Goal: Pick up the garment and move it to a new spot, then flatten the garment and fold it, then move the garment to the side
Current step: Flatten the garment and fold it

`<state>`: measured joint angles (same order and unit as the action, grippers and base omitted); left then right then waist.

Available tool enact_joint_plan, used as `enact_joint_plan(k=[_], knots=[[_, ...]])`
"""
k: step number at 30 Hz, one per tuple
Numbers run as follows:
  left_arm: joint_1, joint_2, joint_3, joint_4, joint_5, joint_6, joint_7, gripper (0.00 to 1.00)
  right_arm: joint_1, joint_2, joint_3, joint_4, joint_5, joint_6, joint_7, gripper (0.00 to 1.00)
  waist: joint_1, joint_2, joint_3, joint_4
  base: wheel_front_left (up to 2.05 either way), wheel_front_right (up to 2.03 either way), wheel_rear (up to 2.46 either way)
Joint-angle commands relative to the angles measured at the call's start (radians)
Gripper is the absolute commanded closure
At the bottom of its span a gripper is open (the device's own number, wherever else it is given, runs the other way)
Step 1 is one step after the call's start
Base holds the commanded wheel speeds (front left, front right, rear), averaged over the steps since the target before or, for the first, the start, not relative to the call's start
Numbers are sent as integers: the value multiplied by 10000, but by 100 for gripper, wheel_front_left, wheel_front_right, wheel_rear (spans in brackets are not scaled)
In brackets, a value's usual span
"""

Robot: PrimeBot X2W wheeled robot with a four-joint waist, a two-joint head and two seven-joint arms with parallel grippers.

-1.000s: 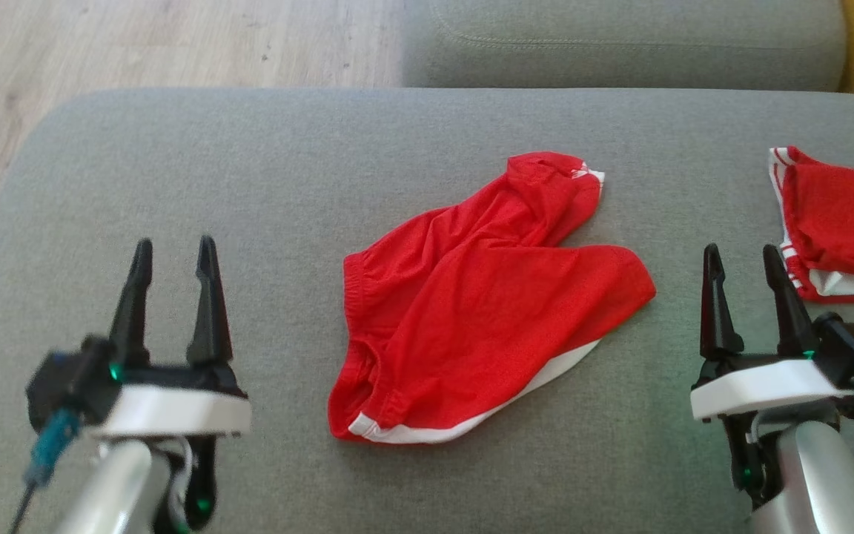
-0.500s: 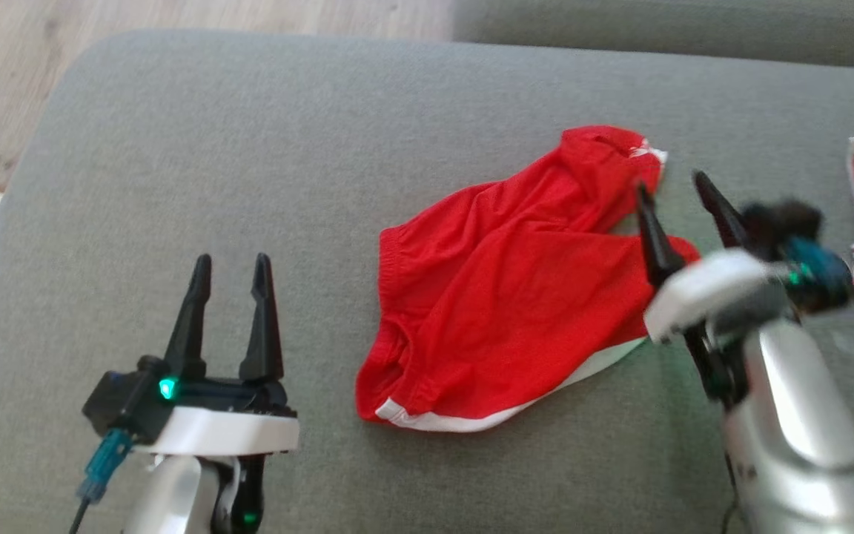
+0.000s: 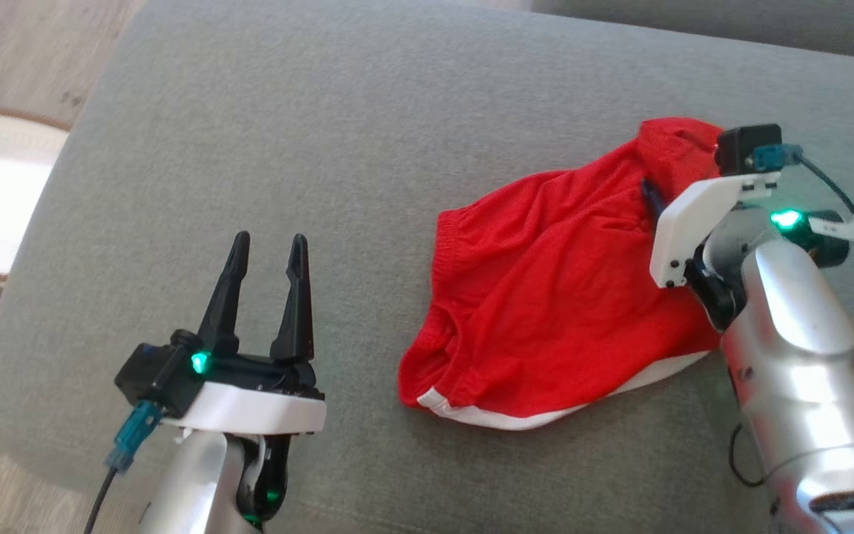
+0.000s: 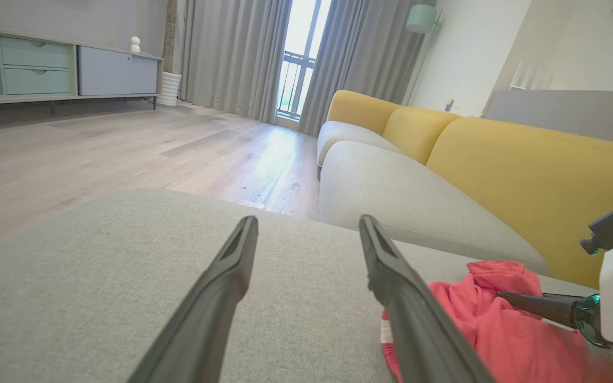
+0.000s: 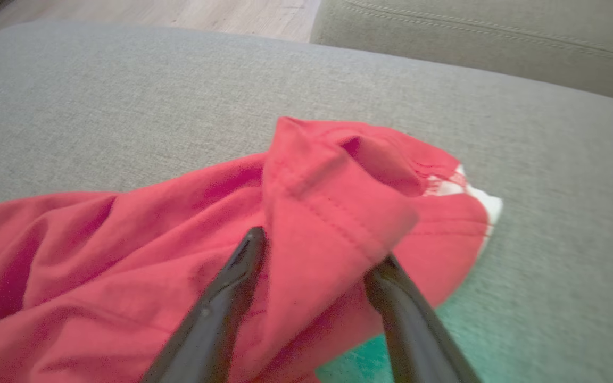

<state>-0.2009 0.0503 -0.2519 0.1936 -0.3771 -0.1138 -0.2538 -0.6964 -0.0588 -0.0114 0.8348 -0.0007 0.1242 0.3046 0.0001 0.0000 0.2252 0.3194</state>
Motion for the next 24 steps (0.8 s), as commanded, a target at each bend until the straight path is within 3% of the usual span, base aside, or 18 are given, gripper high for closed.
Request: enact_joint_plan(k=[1, 19, 20, 24], knots=[[-353, 26, 292, -228, 36, -45, -79, 0, -515, 83, 138, -85, -182, 65, -92, 100, -1, 0, 134, 187, 0, 0, 0], [-590, 0, -2, -332, -351, -22, -80, 0, -3793, -177, -1768, 1938, -2069, 65, -2477, 100, -1, 0, 563, 772, 0, 0, 0], [-593, 0, -15, -325, -358, -13, -80, 0, -3851, -180, -1862, 2088, -2257, 65, -2461, 0, -1, 0, 551, 767, 0, 0, 0], [-578, 0, -26, -290, -364, 19, -80, 0, -3988, -122, -1929, 2478, -2532, 65, -2720, 0, -1, 0, 466, 701, 0, 0, 0]])
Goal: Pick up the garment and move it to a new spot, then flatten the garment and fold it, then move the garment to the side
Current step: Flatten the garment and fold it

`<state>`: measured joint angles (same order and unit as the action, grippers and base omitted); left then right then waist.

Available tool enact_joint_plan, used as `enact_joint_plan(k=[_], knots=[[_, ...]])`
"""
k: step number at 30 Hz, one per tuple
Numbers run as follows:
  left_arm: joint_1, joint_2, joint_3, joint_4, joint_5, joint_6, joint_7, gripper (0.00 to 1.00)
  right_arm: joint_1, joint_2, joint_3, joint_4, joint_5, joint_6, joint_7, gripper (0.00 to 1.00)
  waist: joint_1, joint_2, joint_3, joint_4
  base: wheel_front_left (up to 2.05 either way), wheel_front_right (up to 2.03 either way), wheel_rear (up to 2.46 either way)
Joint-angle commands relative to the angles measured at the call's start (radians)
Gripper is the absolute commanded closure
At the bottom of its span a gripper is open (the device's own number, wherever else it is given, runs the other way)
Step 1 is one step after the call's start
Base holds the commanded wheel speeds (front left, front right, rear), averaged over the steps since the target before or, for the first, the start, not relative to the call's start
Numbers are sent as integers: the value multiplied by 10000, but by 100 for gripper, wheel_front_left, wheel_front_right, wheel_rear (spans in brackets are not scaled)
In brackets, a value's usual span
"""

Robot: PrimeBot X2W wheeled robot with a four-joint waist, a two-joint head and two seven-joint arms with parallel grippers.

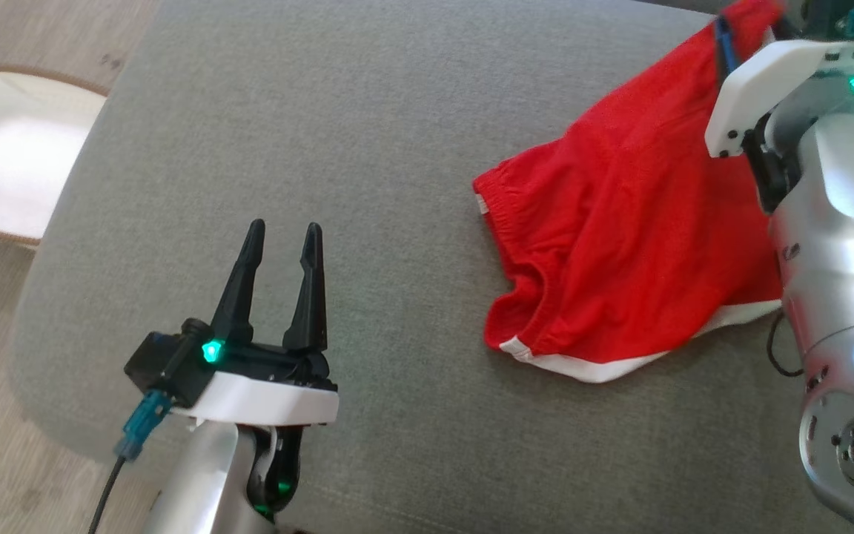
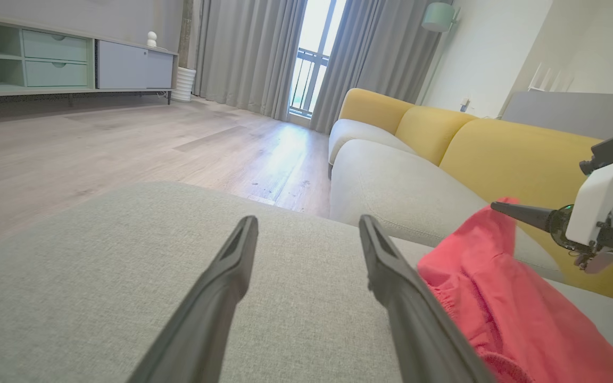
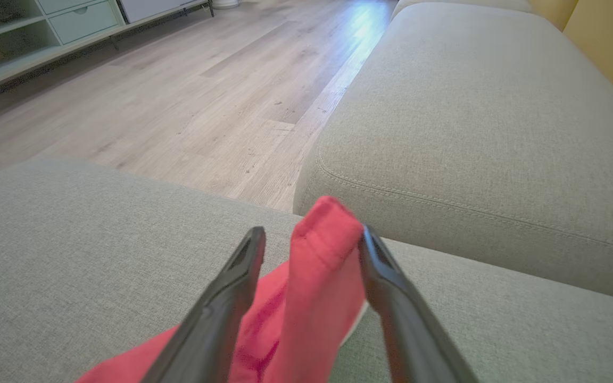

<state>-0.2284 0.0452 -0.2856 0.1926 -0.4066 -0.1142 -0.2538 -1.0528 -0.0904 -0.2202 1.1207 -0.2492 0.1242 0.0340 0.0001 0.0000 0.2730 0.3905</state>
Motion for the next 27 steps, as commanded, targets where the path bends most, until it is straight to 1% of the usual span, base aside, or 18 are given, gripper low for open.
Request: enact_joint_plan(k=[1, 6, 13, 14, 18, 23, 27], knots=[[-287, 52, 332, -283, -64, 32, -80, 0, -447, 216, 111, -264, -50, 65, -133, 0, -1, 0, -54, -72, 0, 0, 0], [-241, 52, 528, -392, 60, 42, -80, 0, -345, 287, 272, 235, -46, 65, -942, 0, -1, 0, -353, -539, 0, 0, 0], [-89, 51, 892, -708, 220, 12, -80, 0, 312, 372, 770, 469, 923, 65, -2559, 0, -1, 0, -947, -1681, 0, 0, 0], [-25, 51, 947, -783, 236, -1, -80, 0, 706, 383, 1015, 240, 1226, 65, -2800, 0, -1, 0, -1108, -2034, 0, 0, 0], [163, 51, 1016, -861, 276, -25, -80, 0, 1903, 393, 1348, -897, 1901, 65, -2944, 0, -1, 0, -1369, -2695, 0, 0, 0], [419, 51, 1085, -927, 242, -49, -80, 0, 4275, 398, 1530, -3460, 2915, 65, -2954, 0, -1, 0, -1595, -3309, 0, 0, 0], [612, 51, 1106, -922, 231, -71, -80, 0, 6256, 399, 1440, -5391, 3565, 65, -2956, 0, -1, 0, -1716, -3612, 0, 0, 0]])
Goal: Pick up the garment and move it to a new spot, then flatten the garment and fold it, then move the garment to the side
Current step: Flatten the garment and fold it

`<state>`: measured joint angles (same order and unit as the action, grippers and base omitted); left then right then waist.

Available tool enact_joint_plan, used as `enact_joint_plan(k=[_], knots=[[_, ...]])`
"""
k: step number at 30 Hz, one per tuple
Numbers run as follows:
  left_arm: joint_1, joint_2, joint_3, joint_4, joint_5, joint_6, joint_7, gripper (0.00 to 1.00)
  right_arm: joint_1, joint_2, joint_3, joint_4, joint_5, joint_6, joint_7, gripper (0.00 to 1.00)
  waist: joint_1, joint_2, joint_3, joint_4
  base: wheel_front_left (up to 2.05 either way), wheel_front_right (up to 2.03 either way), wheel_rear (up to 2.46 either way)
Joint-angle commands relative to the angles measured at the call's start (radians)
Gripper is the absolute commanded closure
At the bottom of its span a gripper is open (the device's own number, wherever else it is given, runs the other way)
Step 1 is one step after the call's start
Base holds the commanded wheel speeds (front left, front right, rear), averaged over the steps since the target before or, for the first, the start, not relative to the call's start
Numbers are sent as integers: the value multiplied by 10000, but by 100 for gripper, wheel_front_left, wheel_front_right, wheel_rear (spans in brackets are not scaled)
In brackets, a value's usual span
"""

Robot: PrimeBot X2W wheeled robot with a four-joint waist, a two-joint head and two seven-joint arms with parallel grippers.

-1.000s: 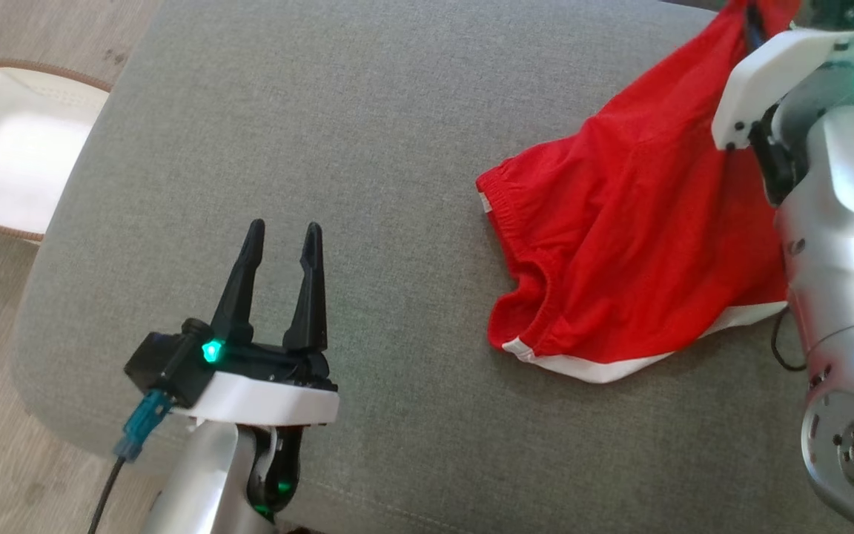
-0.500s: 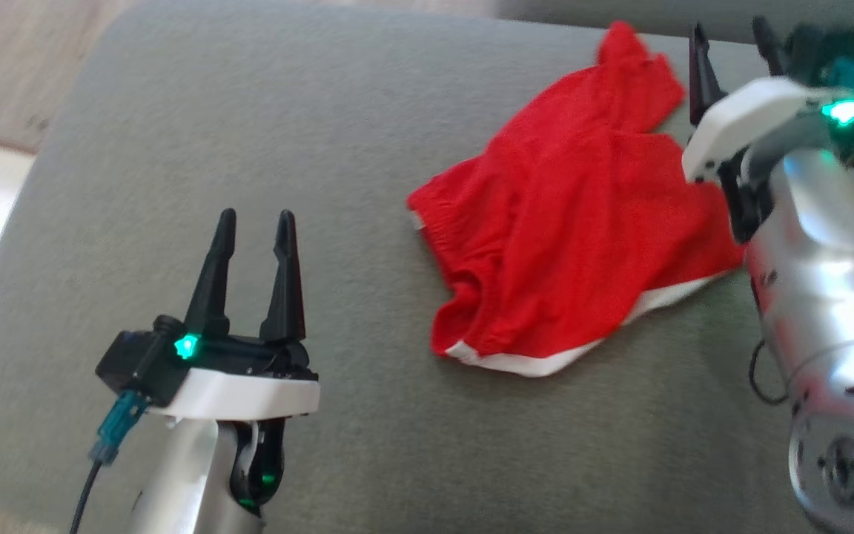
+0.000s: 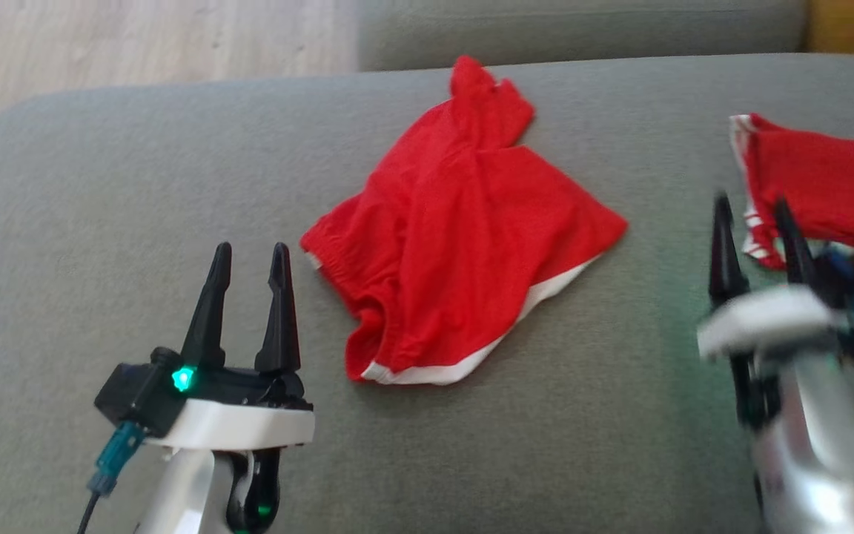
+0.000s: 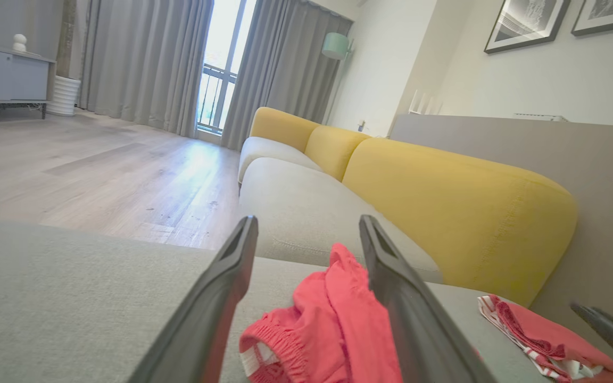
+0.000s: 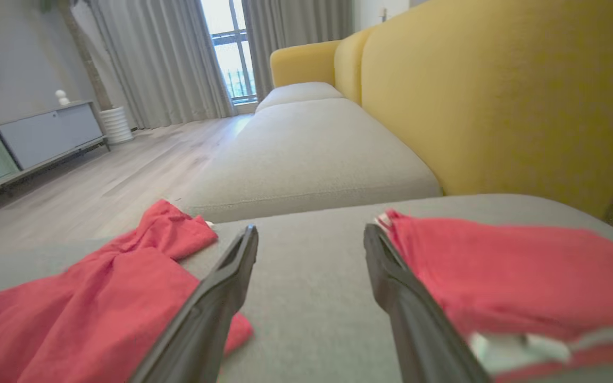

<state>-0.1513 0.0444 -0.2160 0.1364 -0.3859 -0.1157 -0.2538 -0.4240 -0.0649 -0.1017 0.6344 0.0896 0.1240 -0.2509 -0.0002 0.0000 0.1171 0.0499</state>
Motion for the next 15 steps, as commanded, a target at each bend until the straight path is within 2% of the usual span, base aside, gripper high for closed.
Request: enact_joint_plan(k=[1, 6, 15], knots=[[-112, 59, 420, -360, 21, -60, -80, 0, 414, 145, 294, -943, 329, 67, -106, 0, 2, 0, -173, -267, 0, 0, 0], [64, 59, 408, -327, 23, -84, -80, 0, 1904, 145, 511, -2423, 752, 67, -107, 0, 2, 0, -187, -515, 0, 0, 0], [124, 59, 8, -19, 27, -123, -80, 0, 2393, 146, 598, -3227, 833, 67, 31, 0, 2, 0, -217, -579, 0, 0, 0]])
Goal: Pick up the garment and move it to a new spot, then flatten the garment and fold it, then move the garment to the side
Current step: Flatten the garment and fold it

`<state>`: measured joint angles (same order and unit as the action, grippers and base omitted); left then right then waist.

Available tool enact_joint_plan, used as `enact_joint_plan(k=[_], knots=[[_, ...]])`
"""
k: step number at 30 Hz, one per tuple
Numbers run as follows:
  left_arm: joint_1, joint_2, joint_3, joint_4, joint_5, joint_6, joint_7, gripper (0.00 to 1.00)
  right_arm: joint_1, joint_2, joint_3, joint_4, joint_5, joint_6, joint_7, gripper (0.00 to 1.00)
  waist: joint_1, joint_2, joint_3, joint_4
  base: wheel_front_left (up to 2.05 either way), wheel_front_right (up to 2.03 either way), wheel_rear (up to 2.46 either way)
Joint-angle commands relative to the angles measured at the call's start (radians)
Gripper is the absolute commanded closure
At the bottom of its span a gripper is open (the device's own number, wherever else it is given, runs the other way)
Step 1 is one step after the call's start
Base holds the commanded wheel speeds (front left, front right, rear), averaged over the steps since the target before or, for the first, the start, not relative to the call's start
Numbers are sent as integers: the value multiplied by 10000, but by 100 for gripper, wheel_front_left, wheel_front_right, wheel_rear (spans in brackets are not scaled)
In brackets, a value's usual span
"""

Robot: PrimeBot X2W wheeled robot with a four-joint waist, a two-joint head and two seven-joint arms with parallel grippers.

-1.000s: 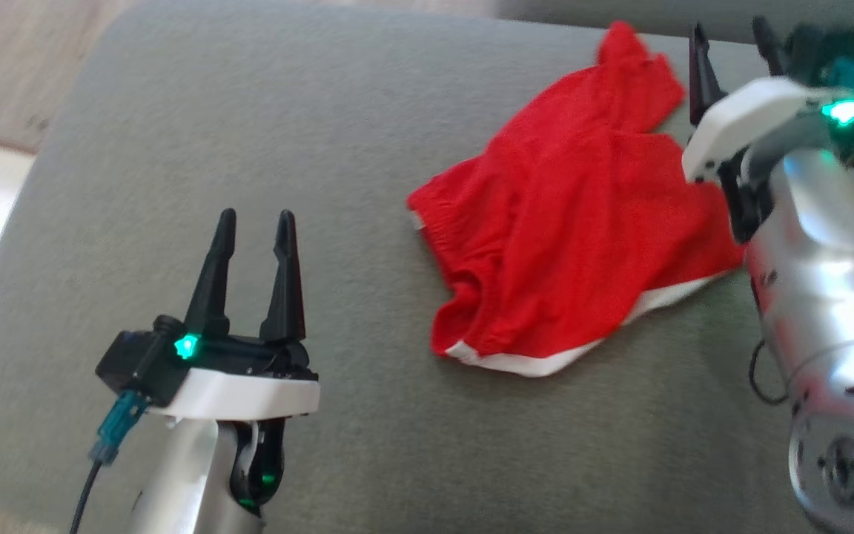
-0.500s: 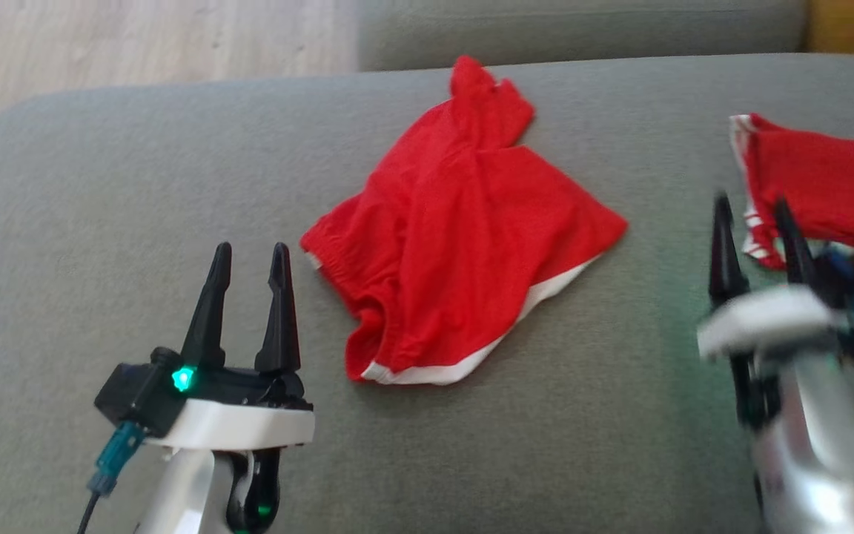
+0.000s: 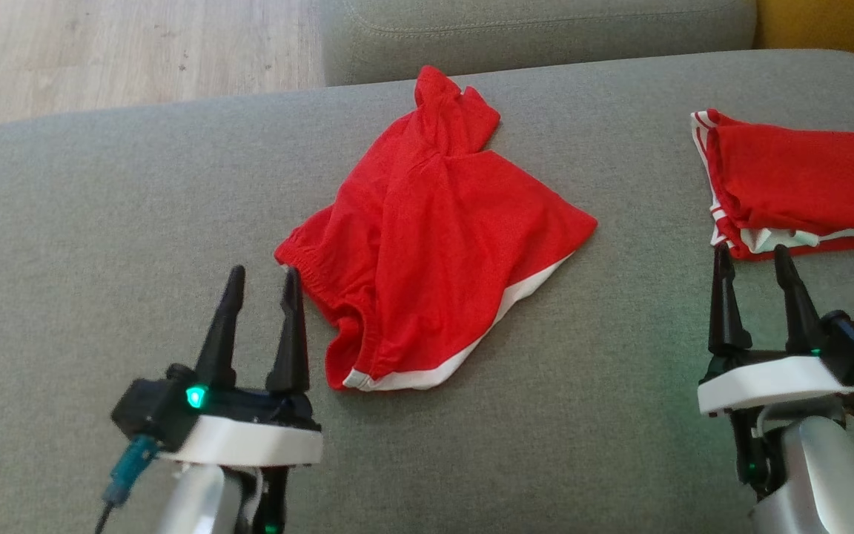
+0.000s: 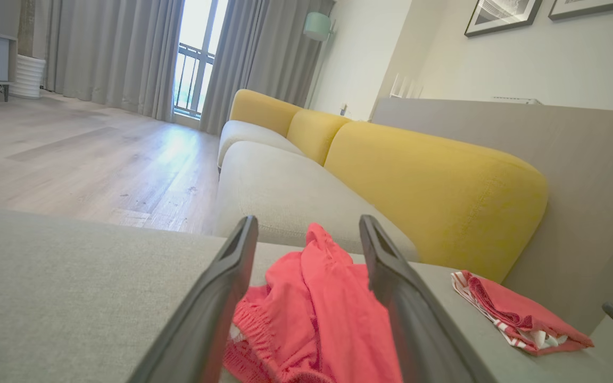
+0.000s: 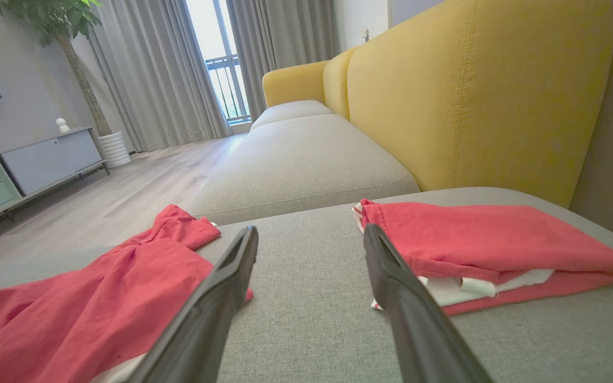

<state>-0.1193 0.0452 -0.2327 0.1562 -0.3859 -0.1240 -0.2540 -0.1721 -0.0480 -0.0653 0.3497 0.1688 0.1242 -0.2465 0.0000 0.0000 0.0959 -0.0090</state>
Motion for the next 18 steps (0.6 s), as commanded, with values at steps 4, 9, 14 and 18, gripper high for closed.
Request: enact_joint_plan(k=[4, 9, 14, 18], knots=[[-207, 57, -334, 163, 181, -55, -78, 0, -66, -23, 124, -502, 57, 65, 25, 0, 0, 0, 49, 55, 0, 0, 0], [-379, 327, -1363, 977, 99, -63, -54, 0, 3, -23, 92, -535, 145, 65, 47, 0, 0, 0, 210, 91, 0, 0, 0], [-693, 722, -2270, 1625, -124, -65, 231, 0, -34, -22, 91, -504, 212, 65, 62, 0, 0, 0, 365, 71, 0, 0, 0], [-967, 1042, -2730, 2029, 45, -65, 413, 0, -81, -22, 34, -440, 197, 65, 73, 0, 0, 0, 458, 77, 0, 0, 0]])
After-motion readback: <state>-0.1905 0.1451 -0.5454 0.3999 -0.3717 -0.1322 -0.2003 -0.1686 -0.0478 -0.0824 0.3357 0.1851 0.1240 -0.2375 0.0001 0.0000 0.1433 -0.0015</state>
